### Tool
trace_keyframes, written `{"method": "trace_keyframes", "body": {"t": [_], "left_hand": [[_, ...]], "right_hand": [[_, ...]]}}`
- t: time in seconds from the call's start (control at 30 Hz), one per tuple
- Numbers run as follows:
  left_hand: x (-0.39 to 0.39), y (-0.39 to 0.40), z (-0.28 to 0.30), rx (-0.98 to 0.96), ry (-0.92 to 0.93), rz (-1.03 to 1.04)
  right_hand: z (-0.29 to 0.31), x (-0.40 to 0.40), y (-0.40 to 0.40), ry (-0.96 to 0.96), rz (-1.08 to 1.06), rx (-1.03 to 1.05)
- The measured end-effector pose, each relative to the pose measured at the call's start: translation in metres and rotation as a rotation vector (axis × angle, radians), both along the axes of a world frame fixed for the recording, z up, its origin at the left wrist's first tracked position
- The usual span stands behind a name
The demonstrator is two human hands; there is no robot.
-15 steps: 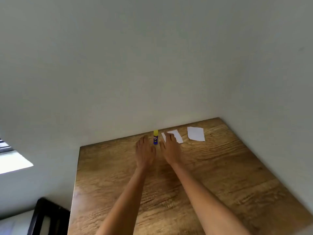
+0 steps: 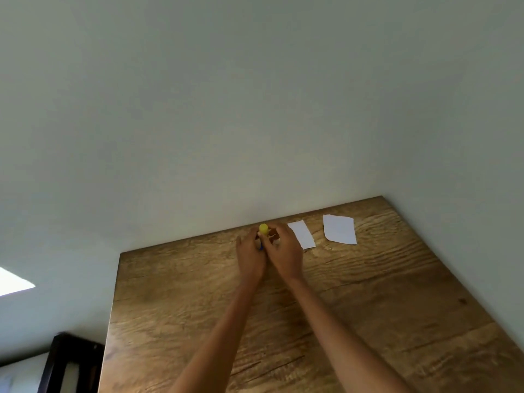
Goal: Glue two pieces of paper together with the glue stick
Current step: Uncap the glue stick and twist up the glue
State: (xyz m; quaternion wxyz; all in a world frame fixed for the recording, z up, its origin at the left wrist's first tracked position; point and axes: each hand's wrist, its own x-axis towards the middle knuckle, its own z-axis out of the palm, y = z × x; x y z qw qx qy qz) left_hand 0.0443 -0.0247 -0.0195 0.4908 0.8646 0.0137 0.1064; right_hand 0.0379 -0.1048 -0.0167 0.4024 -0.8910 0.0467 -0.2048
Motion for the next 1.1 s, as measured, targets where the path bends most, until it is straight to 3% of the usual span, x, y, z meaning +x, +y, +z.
{"method": "trace_keyframes", "body": {"t": [0.23, 0.4, 0.53, 0.67, 0.83, 0.97, 1.1], "left_hand": [[-0.020, 0.002, 0.013, -0.254, 0.002, 0.074], [-0.037, 0.015, 0.016, -0.233, -0.048, 0.064], [-0.041, 0.035, 0.021, -0.197, -0.058, -0.056], [-0.041, 0.056, 0.025, -0.152, -0.010, -0.186], [-0.043, 0.065, 0.022, -0.210, 0.032, -0.142], [-0.045, 0.067, 0.016, -0.200, 0.007, -0.142], [-0.046, 0.070, 0.007, -0.167, -0.012, -0.137]], "right_hand": [[0.017, -0.015, 0.005, -0.007, 0.036, 0.170], [0.030, -0.023, 0.009, 0.011, 0.070, 0.172], [0.042, -0.028, 0.009, 0.032, 0.181, 0.251], [0.061, -0.030, 0.005, 0.102, 0.310, 0.435], [0.080, -0.027, -0.004, 0.017, 0.242, 0.754], [0.044, -0.042, -0.005, 0.161, 0.119, 0.848], [0.004, -0.056, 0.004, 0.373, 0.075, 0.661]]}}
